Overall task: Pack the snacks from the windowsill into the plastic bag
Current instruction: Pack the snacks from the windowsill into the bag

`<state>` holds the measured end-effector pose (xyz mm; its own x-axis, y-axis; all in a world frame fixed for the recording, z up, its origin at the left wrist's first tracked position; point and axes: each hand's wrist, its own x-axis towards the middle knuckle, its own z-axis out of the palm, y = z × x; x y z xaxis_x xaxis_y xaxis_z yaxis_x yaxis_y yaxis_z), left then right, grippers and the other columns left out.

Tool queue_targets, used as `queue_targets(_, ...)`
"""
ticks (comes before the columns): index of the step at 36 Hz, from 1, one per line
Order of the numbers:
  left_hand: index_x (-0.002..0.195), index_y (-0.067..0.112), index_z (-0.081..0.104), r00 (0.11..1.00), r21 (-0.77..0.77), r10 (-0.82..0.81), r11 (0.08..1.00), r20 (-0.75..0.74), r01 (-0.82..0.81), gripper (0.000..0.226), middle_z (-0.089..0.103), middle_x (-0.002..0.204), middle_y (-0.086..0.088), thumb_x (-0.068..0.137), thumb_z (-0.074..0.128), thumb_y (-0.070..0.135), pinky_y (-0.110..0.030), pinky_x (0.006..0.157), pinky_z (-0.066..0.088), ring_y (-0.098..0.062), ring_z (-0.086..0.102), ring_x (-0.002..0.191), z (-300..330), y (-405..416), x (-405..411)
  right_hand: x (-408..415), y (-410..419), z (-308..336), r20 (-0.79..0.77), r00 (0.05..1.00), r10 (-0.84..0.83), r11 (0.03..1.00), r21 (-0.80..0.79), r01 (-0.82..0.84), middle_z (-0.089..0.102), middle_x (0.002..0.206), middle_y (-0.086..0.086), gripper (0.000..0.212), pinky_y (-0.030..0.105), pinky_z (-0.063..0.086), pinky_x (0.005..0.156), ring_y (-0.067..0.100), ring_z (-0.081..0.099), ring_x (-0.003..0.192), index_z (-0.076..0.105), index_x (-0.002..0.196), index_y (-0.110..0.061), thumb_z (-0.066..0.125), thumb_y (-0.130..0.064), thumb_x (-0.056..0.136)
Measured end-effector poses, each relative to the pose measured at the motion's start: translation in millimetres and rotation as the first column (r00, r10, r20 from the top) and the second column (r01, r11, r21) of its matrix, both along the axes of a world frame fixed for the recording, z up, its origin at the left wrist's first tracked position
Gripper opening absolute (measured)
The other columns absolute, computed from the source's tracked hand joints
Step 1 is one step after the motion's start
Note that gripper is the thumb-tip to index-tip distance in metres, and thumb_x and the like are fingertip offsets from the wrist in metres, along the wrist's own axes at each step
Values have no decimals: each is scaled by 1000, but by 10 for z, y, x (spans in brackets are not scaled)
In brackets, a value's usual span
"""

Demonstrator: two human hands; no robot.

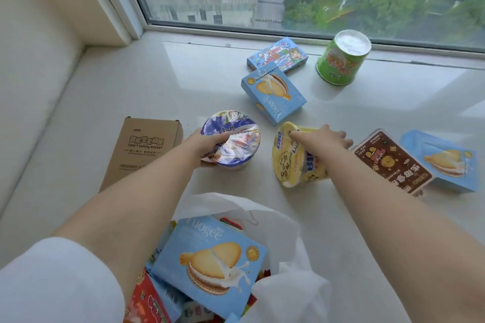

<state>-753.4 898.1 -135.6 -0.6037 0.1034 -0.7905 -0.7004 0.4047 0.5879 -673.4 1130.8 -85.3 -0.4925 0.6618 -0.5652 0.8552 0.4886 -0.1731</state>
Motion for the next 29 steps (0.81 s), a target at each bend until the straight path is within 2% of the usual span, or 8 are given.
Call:
queue_targets(3, 103, 20, 64, 982, 143, 96, 982, 165, -120, 25, 69, 74, 3, 85, 68, 36, -31, 75, 48, -14, 60, 70, -57, 22, 188, 51, -188, -48, -84, 984, -159, 987, -49, 155, 30, 137, 19, 91, 41, 35, 98, 37, 27, 126, 30, 140, -15, 63, -62, 70)
queue_targets(6, 108, 22, 63, 987, 192, 70, 977, 143, -97, 29, 70, 85, 7, 84, 66, 38, -27, 84, 41, -10, 61, 79, -138, 128, 360, 135, -411, -150, -150, 966, -212, 976, -77, 203, 25, 139, 19, 99, 43, 36, 99, 38, 26, 126, 23, 144, -23, 68, -61, 65)
queue_targets(9, 90, 20, 66, 970, 329, 159, 920, 181, -212, 22, 73, 73, 4, 90, 56, 40, -15, 56, 49, -10, 67, 60, -81, 226, 470, 266, -519, -190, -188, 960, -209, 976, -96, 194, 22, 141, 19, 104, 42, 37, 99, 39, 25, 126, 17, 147, -29, 69, -64, 64)
queue_targets(13, 87, 24, 68, 960, 418, 191, 870, 203, -261, 31, 73, 80, 3, 87, 53, 50, -25, 68, 45, -14, 67, 70, 61, 241, 505, 407, -479, -138, -235, 927, -291, 953, -163, 257, 22, 141, 20, 100, 39, 36, 99, 40, 25, 127, 17, 148, -29, 70, -55, 68)
queue_targets(15, 105, 26, 63, 965, 373, 177, 897, 195, -240, 32, 68, 91, 3, 83, 58, 48, -27, 72, 46, -12, 60, 81, 203, 250, 522, 464, -452, -97, -251, 897, -363, 922, -232, 308, 23, 142, 20, 97, 39, 34, 101, 40, 24, 129, 16, 148, -30, 70, -50, 70)
queue_targets(21, 133, 39, 34, 997, 407, 22, 913, -70, 8, 51, 60, 107, 5, 88, 58, 36, -48, 98, 45, -15, 60, 94, 688, 262, 561, 688, -459, 72, -343, 792, -504, 846, -380, 374, 24, 143, 19, 93, 43, 34, 103, 41, 28, 130, 18, 148, -27, 69, -45, 72)
queue_targets(26, 139, 40, 29, 952, 479, 115, 877, -285, 37, 75, 54, 131, 1, 75, 69, 34, -40, 82, 55, -21, 62, 106, 992, 87, 801, 874, -622, 257, -270, 687, -675, 655, -649, 388, 46, 134, 15, 110, 47, 47, 96, 35, 51, 117, 26, 143, -22, 65, -64, 49)
queue_targets(29, 140, 36, 29, 914, 558, 228, 830, -335, -3, 75, 56, 129, 2, 76, 67, 29, -31, 68, 57, -21, 65, 104, 1123, -108, 943, 1063, -726, 375, -190, 623, -758, 475, -816, 329, 67, 105, 8, 68, 32, 52, 68, 24, 65, 90, 53, 123, -18, 57, -61, 70)
